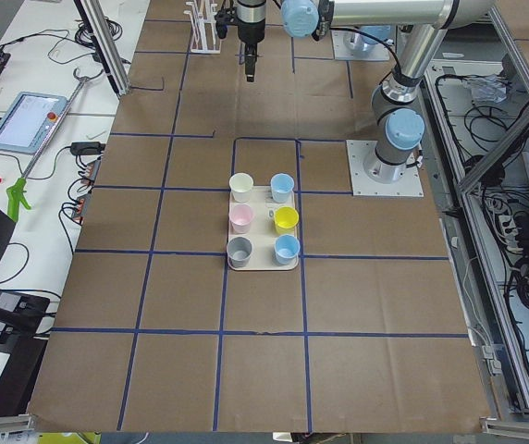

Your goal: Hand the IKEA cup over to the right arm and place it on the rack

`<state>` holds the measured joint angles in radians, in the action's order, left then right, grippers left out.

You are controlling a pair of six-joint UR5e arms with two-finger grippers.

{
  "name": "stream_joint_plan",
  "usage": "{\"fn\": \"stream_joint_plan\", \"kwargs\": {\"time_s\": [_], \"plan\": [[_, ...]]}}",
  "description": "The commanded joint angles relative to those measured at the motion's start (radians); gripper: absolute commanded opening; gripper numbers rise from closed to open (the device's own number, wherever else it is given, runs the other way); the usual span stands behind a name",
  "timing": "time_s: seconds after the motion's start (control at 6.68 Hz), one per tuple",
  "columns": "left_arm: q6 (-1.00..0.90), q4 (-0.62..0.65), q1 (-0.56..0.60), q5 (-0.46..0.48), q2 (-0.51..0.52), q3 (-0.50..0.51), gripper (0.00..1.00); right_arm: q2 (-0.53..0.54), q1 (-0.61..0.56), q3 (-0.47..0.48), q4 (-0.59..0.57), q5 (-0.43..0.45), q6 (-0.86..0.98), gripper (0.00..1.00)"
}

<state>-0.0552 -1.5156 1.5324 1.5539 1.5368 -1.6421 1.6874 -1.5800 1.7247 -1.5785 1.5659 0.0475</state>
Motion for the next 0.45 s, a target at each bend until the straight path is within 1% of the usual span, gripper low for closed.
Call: {"fn": "stream_joint_plan", "kwargs": {"time_s": [0.0,0.3], "plan": [[0.005,-0.001,0.000,0.000,-0.006,-0.004,1.00,0.000,0.000,0.001,0.002,-0.001,0.000,1.00],[-0.006,-0.001,-0.009,0.008,-0.003,-0.007,1.00,0.002,0.000,0.001,0.003,0.000,-0.002,1.00]]}}
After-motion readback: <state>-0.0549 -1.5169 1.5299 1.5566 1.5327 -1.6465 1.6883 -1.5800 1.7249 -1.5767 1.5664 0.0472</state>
